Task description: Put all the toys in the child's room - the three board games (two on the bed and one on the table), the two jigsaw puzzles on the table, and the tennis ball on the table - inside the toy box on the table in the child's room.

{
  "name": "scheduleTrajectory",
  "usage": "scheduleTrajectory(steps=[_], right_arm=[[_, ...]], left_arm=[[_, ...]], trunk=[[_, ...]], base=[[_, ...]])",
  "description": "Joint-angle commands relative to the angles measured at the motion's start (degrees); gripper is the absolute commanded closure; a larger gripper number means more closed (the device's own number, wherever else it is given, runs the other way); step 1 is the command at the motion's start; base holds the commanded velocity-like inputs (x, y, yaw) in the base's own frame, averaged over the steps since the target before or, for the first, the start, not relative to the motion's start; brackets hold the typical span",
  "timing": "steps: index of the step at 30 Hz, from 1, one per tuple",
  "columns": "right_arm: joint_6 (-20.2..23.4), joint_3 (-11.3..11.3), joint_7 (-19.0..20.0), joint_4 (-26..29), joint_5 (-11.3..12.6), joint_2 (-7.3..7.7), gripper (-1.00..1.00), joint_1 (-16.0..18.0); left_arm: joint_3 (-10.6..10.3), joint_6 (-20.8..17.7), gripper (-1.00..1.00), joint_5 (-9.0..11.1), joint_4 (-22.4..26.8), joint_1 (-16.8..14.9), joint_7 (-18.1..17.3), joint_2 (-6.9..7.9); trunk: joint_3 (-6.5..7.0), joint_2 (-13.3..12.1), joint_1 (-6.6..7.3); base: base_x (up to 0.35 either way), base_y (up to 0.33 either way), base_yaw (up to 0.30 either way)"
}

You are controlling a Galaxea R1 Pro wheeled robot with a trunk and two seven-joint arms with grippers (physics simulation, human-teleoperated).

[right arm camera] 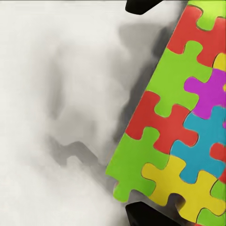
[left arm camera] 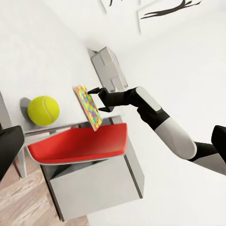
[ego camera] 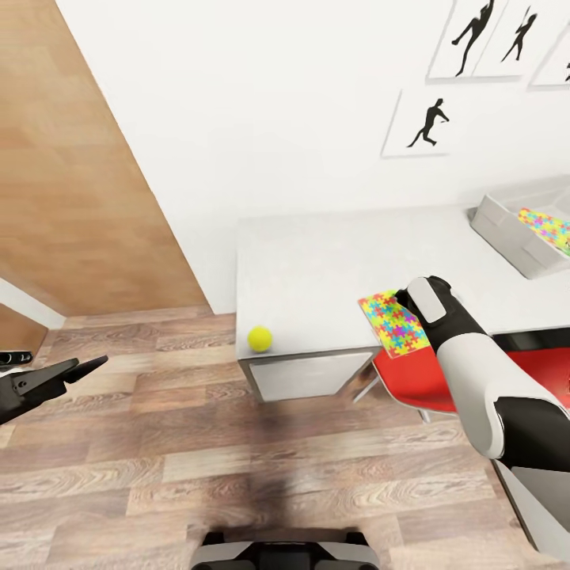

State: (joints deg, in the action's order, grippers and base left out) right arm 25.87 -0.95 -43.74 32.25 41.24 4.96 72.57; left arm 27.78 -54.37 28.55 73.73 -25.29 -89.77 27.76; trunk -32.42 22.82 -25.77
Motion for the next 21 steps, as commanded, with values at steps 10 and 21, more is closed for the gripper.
scheduleTrajectory(steps=[10,21], right_arm=[[0.3,-0.1,-0.3,0.1,0.2,0.04,-1.0,0.0],[0.3,-0.2,-0.3,0.1,0.2,0.04,-1.0,0.0]], left_arm=[[0.0,-0.6,-1.0,0.0,0.0,0.0,-0.2,0.02],[0.0,-0.6,-1.0,0.1,0.0,0.0,-0.2,0.02]], trunk=[[-0.08,0.1,-0.02],[-0.08,0.1,-0.02]], base=[[-0.07,0.024,0.0],[-0.032,0.0,0.0]])
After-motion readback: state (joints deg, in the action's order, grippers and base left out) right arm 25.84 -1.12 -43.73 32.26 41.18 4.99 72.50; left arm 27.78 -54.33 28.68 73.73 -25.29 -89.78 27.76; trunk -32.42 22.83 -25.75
